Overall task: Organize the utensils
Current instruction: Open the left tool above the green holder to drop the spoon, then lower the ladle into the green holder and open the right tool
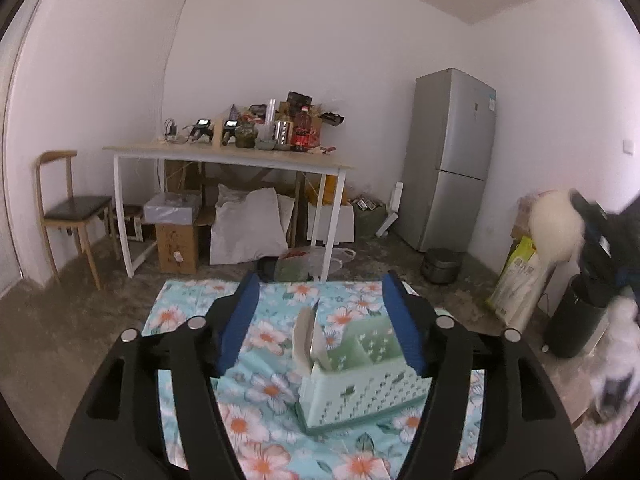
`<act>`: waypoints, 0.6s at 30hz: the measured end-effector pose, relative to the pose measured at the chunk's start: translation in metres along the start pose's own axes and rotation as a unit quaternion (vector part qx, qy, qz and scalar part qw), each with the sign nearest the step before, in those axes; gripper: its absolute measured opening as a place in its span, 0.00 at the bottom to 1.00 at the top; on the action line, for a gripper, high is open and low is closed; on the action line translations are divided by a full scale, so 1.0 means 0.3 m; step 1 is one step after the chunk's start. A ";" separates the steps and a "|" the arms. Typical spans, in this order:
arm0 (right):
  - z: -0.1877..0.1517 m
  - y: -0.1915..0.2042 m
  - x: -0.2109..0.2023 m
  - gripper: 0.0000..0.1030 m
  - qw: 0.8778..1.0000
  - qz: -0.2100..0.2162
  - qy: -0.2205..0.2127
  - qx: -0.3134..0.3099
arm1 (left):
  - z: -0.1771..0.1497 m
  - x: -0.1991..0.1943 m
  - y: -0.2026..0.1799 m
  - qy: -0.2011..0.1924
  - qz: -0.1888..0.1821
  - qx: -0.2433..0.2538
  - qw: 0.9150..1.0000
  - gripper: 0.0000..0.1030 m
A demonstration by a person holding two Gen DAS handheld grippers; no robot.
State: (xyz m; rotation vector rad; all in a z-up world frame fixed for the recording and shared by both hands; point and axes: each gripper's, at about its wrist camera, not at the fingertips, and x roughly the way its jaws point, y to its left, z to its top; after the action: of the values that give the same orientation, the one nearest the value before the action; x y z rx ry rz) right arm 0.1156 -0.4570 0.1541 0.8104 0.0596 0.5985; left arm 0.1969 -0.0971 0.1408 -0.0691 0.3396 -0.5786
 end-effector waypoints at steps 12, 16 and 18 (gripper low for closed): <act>0.017 -0.235 0.198 0.04 0.996 0.051 0.005 0.080 | -0.186 -0.060 0.121 0.024 0.034 -0.057 0.998 0.82; -0.054 -0.309 0.222 0.04 0.996 0.015 0.023 0.086 | -0.210 -0.073 0.127 0.020 0.053 -0.039 0.998 0.86; -0.095 -0.353 0.225 0.08 0.995 -0.013 0.036 0.092 | -0.216 -0.078 0.129 0.020 0.055 -0.030 0.998 0.87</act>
State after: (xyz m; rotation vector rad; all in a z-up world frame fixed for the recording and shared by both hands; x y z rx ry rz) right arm 0.2151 -0.4594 0.0722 0.9657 0.1933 0.6034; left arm 0.1773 -0.0501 0.0805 -0.0964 0.3982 -0.4617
